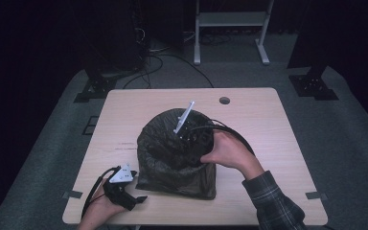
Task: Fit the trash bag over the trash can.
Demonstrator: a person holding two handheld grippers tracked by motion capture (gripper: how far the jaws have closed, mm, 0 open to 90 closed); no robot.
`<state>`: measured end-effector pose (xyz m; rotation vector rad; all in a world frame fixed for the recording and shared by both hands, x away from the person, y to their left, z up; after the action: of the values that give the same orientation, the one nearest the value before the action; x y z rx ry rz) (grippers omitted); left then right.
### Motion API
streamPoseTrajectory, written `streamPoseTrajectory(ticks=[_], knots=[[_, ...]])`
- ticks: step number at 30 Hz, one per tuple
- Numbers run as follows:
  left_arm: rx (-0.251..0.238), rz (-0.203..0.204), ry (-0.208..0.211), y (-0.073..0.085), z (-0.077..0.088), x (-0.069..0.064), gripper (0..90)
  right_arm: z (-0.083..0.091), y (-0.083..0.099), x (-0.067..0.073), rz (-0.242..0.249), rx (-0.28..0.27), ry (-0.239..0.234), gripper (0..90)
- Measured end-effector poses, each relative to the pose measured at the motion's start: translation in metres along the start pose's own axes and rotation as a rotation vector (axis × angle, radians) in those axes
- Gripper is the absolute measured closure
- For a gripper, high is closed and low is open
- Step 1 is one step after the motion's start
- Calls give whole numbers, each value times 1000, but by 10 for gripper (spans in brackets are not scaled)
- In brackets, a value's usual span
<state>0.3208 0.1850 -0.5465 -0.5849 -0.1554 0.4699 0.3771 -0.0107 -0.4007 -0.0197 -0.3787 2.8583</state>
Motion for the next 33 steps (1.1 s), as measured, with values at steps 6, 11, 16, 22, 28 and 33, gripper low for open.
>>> streamPoseTrajectory(ticks=[6,11,16,22,28,33], knots=[[0,0,0,0,0,0,0,31,-12,2,11,-148,32,64],[0,0,0,0,0,0,0,50,-36,6,37,-231,51,64],[1,0,0,0,0,0,0,36,-59,9,45,-219,31,64],[1,0,0,0,0,0,0,8,-82,12,47,-150,8,64],[1,-1,0,0,0,0,0,-13,-94,14,47,-84,-4,64],[1,-1,0,0,0,0,0,-25,-93,13,43,-27,-2,63]])
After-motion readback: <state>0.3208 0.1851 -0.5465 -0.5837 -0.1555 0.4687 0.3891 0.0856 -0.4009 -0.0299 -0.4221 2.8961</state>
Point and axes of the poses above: each handheld gripper's, and its own axes: z roughly backward along the jaws, y roughly out of its underside, x roughly to its left, the point moved 9 cm from there along -z, roughly forward along the jaws, and after that the axes turned 11 degrees about x, right-handed, at the moved point
